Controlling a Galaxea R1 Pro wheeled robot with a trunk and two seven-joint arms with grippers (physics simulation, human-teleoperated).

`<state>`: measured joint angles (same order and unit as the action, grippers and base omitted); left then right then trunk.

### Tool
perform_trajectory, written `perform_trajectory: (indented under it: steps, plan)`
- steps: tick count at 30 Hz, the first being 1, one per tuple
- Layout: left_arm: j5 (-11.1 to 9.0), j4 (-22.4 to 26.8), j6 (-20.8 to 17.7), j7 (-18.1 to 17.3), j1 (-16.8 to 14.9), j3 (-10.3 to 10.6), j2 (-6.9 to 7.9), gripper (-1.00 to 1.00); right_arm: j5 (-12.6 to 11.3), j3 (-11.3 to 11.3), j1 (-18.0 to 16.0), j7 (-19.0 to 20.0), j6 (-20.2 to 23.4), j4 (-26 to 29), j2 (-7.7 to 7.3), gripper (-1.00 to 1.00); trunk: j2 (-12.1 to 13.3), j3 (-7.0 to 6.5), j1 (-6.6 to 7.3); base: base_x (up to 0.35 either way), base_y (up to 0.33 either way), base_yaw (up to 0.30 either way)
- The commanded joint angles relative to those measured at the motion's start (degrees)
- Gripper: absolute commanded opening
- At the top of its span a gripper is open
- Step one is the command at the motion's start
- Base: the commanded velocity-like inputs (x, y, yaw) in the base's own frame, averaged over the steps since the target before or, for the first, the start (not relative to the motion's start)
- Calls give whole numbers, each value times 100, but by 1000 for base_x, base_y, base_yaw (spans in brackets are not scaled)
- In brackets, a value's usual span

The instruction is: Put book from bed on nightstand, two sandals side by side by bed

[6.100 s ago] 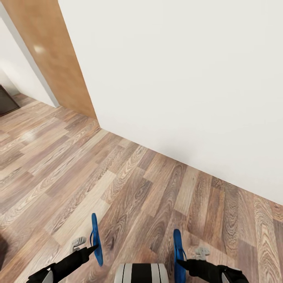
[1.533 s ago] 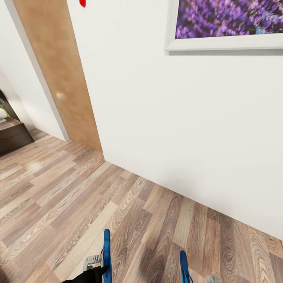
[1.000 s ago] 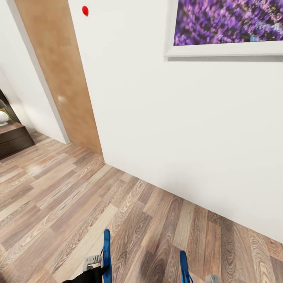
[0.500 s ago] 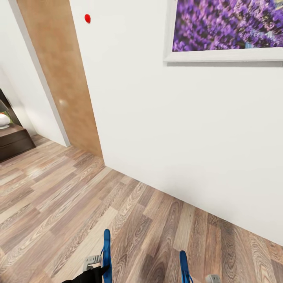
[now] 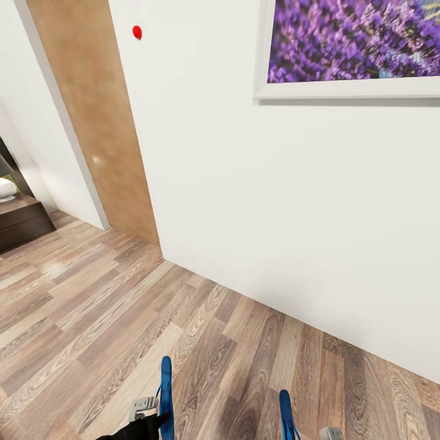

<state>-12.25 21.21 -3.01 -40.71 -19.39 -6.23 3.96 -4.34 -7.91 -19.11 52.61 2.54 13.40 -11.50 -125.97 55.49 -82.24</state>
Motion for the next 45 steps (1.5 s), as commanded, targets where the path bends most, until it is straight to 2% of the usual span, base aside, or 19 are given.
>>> perform_trajectory:
  steps: [1,17,28,45]
  plan:
    - [-23,-3,-25,-27,-3,-15,-1,-100,-41,0,-3,21,27,-4,-1,-100,-2,3,1,0,0,0]
    - [-23,-7,-25,-25,-3,-11,-1,-100,-41,7,-4,25,26,-4,-1,-100,-2,-126,1,0,0,0]
    - [-23,-6,-25,-25,-3,-10,-1,-100,-41,9,-4,21,23,-4,-1,-100,-2,-136,1,0,0,12]
    - [-17,-4,-25,-25,1,-2,-3,-100,-41,3,-2,19,26,-4,-1,-100,-2,-136,1,0,0,249]
